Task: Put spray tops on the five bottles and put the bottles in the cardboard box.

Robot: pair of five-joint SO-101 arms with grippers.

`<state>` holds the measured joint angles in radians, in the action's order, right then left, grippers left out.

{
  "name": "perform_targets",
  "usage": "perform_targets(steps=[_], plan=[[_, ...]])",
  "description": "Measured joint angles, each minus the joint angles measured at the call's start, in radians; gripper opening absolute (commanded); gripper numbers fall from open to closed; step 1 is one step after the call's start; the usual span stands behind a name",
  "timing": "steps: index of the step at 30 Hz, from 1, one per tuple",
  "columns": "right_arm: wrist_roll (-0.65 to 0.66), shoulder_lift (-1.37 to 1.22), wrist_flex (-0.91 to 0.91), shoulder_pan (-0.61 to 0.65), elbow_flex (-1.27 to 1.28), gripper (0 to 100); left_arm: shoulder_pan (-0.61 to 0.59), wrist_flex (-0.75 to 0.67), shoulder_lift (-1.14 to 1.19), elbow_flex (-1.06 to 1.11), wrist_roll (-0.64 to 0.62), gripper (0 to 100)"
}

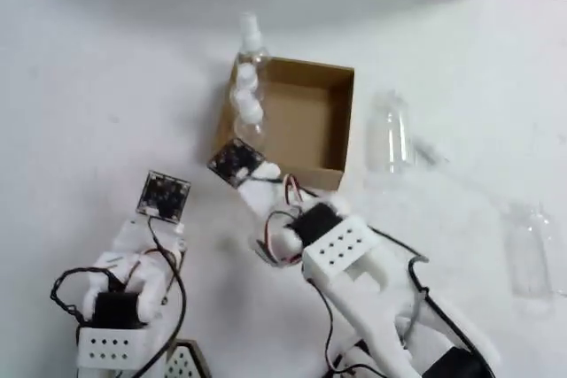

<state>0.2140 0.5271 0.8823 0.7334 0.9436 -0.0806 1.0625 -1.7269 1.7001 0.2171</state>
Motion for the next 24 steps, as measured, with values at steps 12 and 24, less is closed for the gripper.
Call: perform_targets(steps=[12,24], plan=[[-0.034,0.046,0.029,-0.02,0.014,29.3,0.0,0.0,0.0,-0.002,0.0,8],[0.313,0.161,0.502,-0.64,-0.397,6.3,0.0,0.0,0.0,-0.002,0.0,8]])
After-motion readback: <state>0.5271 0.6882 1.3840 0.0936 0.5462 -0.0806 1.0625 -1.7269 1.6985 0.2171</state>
